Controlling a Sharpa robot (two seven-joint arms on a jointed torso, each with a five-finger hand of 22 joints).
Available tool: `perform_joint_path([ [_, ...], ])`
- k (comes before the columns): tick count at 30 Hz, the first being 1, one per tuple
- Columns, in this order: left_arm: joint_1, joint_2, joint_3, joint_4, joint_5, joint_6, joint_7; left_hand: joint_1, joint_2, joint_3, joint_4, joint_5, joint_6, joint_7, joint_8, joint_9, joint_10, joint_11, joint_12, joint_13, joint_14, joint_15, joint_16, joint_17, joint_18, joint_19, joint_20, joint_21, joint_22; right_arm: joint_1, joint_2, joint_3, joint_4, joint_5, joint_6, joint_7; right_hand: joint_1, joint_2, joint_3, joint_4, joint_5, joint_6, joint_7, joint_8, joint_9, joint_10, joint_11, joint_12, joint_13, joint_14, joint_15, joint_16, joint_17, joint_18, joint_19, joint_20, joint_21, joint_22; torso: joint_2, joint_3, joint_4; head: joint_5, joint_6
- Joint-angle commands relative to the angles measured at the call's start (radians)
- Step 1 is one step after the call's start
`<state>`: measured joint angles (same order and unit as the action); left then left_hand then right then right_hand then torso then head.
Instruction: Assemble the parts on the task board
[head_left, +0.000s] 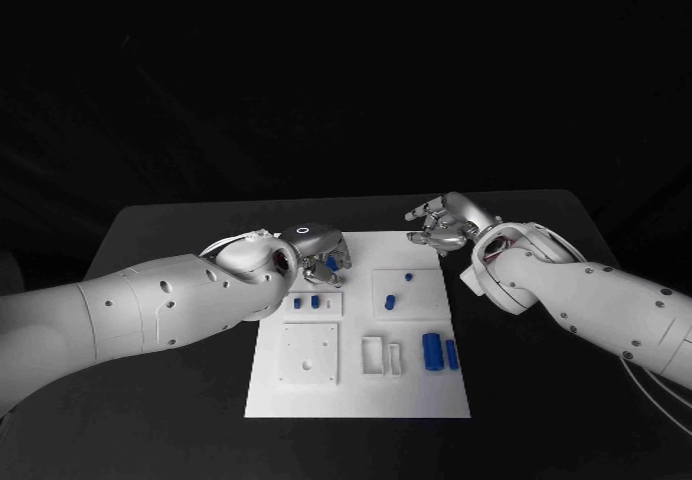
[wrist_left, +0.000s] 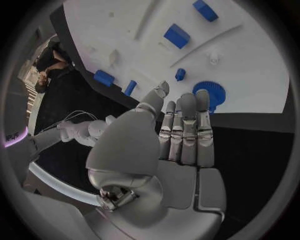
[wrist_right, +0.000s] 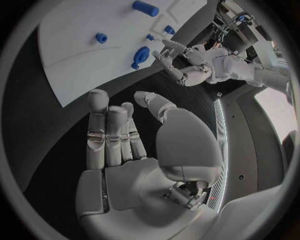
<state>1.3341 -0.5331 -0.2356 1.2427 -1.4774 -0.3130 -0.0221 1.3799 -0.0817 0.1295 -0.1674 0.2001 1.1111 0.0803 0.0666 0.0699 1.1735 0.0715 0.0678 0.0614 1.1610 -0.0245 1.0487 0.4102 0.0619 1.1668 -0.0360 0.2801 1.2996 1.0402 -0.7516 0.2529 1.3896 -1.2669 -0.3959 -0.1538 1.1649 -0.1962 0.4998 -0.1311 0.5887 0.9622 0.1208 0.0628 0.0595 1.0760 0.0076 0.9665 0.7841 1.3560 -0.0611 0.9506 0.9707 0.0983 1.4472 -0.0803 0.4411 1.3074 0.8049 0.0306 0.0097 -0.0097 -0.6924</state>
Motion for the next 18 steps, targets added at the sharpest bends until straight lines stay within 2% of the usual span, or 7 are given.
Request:
perform_joint_path([
  [1, -0.005, 0.008, 0.0, -0.009, -0.056, 0.053, -0.01, 0.015, 0.0, -0.008, 0.008, -0.004, 0.004, 0.002, -0.004, -0.001, -0.006, 0.0, -0.007, -0.001, -0.002, 0.008, 0.008, -0.004, 0.013, 0.015, 0.0, -0.019, 0.013, -0.001, 0.001, 0.001, 0.003, 0.0, 0.009, 0.01, -0.009, -0.002, 0.004, -0.002, 0.006, 0.007, 0.002, -0.002, 0.002, -0.008, -0.001, -0.002, -0.001, -0.006, 0.0, -0.006, -0.001, 0.01, -0.007, 0.0, -0.002, 0.045, 0.001, -0.0004, -0.0001, -0.001, -0.001],
  [9, -0.02, 0.024, 0.0, -0.041, -0.066, 0.041, -0.005, 0.026, 0.0, -0.003, 0.022, 0.0, -0.003, 0.0, -0.003, -0.002, -0.019, 0.004, -0.008, -0.001, -0.005, 0.011, -0.004, -0.017, 0.016, 0.026, 0.004, -0.06, 0.027, -0.001, 0.0, 0.001, 0.004, 0.0, 0.008, 0.01, -0.009, -0.002, 0.004, -0.002, 0.006, 0.007, 0.002, -0.002, 0.002, -0.008, -0.001, -0.002, -0.001, -0.006, 0.0, -0.006, -0.001, 0.01, -0.007, 0.0, -0.002, 0.045, 0.001, -0.0005, 0.0003, -0.003, -0.003],
  [18, -0.024, 0.032, 0.0, -0.061, -0.071, 0.036, -0.002, 0.034, 0.012, 0.026, 0.021, 0.001, 0.004, 0.01, -0.004, -0.002, -0.006, 0.001, -0.008, -0.002, 0.002, 0.007, 0.005, -0.015, 0.018, 0.035, 0.0, -0.055, 0.031, -0.001, -0.001, 0.001, 0.007, 0.0, 0.009, 0.01, -0.009, -0.002, 0.004, -0.002, 0.006, 0.007, 0.002, -0.002, 0.002, -0.008, -0.001, -0.002, -0.001, -0.006, 0.0, -0.006, -0.001, 0.01, -0.007, 0.0, -0.002, 0.045, 0.0, 0.0005, 0.0007, -0.005, -0.005],
])
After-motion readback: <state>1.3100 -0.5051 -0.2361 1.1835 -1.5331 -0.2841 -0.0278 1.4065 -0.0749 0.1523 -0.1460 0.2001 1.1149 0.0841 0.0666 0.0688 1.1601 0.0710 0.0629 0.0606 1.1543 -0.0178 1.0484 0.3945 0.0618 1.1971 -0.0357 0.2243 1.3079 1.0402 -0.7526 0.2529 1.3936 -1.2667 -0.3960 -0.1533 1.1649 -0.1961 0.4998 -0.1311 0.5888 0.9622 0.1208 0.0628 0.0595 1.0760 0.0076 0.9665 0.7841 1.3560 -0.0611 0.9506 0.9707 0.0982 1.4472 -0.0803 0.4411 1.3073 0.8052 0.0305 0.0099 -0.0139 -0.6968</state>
